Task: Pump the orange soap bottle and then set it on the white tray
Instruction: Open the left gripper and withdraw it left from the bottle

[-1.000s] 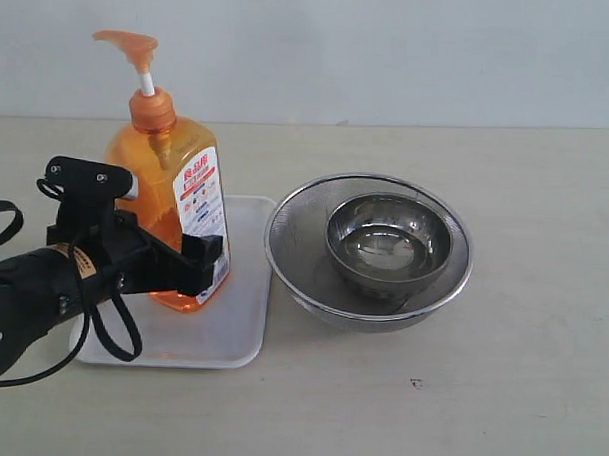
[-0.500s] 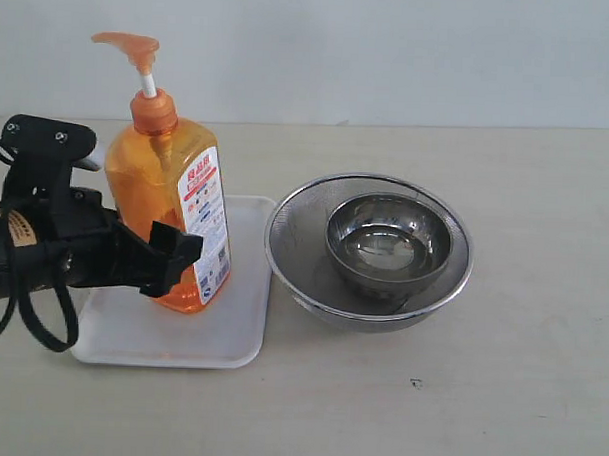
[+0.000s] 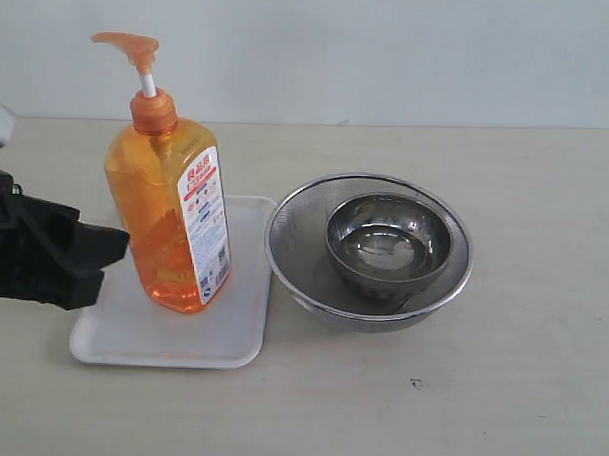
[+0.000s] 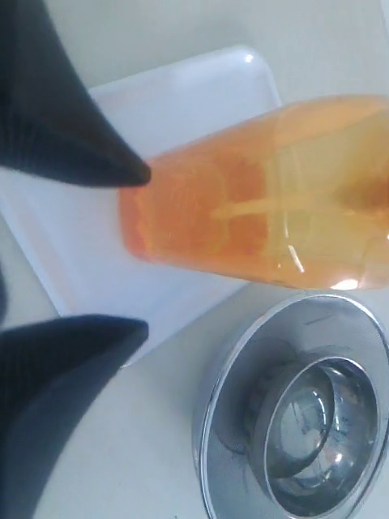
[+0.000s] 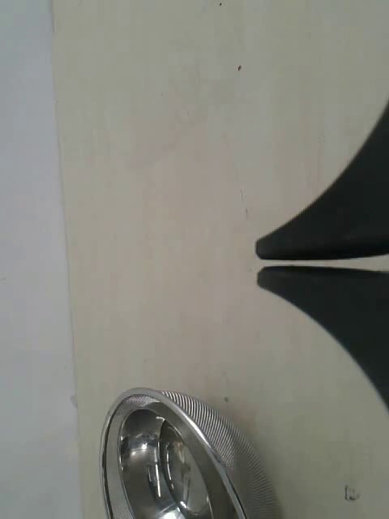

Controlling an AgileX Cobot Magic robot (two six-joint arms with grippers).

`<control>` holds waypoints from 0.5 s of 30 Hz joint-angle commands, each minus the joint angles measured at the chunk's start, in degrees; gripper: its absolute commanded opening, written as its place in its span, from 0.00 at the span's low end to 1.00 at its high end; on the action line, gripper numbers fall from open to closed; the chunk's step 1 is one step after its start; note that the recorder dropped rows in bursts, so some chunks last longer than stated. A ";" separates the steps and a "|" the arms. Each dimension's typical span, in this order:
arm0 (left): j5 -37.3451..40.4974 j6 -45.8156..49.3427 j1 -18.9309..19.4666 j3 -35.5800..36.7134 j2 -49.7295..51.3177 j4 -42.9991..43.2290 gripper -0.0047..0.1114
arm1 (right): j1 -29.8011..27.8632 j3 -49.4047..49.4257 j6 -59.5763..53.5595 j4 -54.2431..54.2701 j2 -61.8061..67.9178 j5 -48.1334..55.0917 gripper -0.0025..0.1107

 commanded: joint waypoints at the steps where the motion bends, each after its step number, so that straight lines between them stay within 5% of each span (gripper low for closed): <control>1: 3.98 -0.03 -0.34 0.46 -2.62 6.36 0.15 | -0.02 -0.02 -0.20 -0.42 -0.30 -0.78 0.02; 2: 3.26 -0.03 -0.08 0.98 -2.58 7.98 0.08 | -0.02 -0.02 -0.20 -0.42 -0.30 -0.78 0.02; 15: -23.02 -0.87 14.07 8.22 5.82 12.80 0.08 | -0.02 -0.02 -0.20 -0.42 -0.30 -0.78 0.02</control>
